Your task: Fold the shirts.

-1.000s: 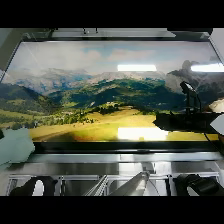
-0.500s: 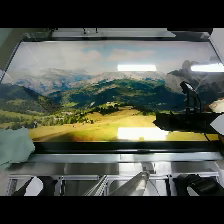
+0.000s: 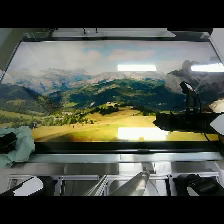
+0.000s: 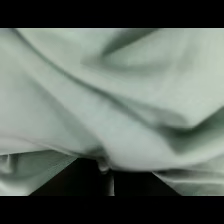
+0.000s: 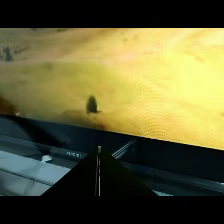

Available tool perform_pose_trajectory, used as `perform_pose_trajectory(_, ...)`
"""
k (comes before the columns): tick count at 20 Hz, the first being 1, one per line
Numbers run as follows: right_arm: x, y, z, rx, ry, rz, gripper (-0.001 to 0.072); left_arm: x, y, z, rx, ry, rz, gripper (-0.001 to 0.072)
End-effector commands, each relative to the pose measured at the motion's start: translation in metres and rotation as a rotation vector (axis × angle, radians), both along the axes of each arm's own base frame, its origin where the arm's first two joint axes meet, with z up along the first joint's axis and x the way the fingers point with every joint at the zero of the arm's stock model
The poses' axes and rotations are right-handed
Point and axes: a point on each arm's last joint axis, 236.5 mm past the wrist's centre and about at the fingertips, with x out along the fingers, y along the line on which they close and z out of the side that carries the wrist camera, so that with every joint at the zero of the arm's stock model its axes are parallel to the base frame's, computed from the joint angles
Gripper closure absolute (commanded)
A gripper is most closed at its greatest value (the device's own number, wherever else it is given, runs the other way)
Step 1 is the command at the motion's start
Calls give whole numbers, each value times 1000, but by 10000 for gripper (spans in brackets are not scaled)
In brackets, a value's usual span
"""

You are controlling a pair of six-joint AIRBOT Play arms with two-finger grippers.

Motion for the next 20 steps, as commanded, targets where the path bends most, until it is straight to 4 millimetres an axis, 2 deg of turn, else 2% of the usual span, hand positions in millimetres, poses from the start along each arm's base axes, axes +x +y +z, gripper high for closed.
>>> perform_pose_trajectory(1, 0, 0, 0, 0, 2, 1, 697, 59, -25, 43, -38, -126, -102, 702)
perform_pose_trajectory(2, 0, 0, 0, 0, 2, 1, 696, 88, -41, 72, -43, -218, -147, 702)
perform_pose_trajectory(3, 0, 0, 0, 0, 2, 1, 697, 119, -70, 107, -70, -340, -203, 702)
perform_pose_trajectory(4, 0, 0, 0, 0, 1, 1, 697, 145, -108, 142, -125, -466, -261, 701)
perform_pose_trajectory(5, 0, 0, 0, 0, 1, 1, 697, 167, -156, 182, -206, -605, -333, 701)
perform_pose_trajectory(7, 0, 0, 0, 0, 1, 1, 696, 180, -246, 253, -355, -818, -501, 700)
perform_pose_trajectory(8, 0, 0, 0, 0, 0, 1, 696, 177, -280, 279, -400, -884, -576, 699)
perform_pose_trajectory(9, 0, 0, 0, 0, 0, 1, 697, 172, -306, 296, -419, -928, -643, 699)
perform_pose_trajectory(10, 0, 0, 0, 0, 1, 1, 697, 165, -327, 306, -436, -954, -691, 698)
perform_pose_trajectory(11, 0, 0, 0, -1, 0, 1, 697, 160, -344, 307, -463, -954, -716, 693)
perform_pose_trajectory(12, 0, 0, 0, 1, 0, 0, 696, 154, -360, 301, -493, -934, -734, 692)
perform_pose_trajectory(15, 1, 0, 0, 1, -2, 0, 697, 146, -394, 262, -555, -846, -767, 692)
perform_pose_trajectory(16, 1, 0, 0, 1, -3, -1, 696, 147, -402, 252, -563, -828, -776, 609)
perform_pose_trajectory(17, 1, 0, 0, 1, -3, -2, 689, 147, -408, 245, -572, -806, -783, 315)
perform_pose_trajectory(18, 0, 0, 0, 0, 0, -1, 652, 147, -410, 242, -579, -783, -791, 67)
perform_pose_trajectory(19, 0, 0, 1, -1, -3, 2, 413, 144, -410, 242, -584, -746, -809, -13)
perform_pose_trajectory(20, 3, 0, 5, -4, -20, 12, 203, 139, -406, 244, -590, -704, -823, -13)
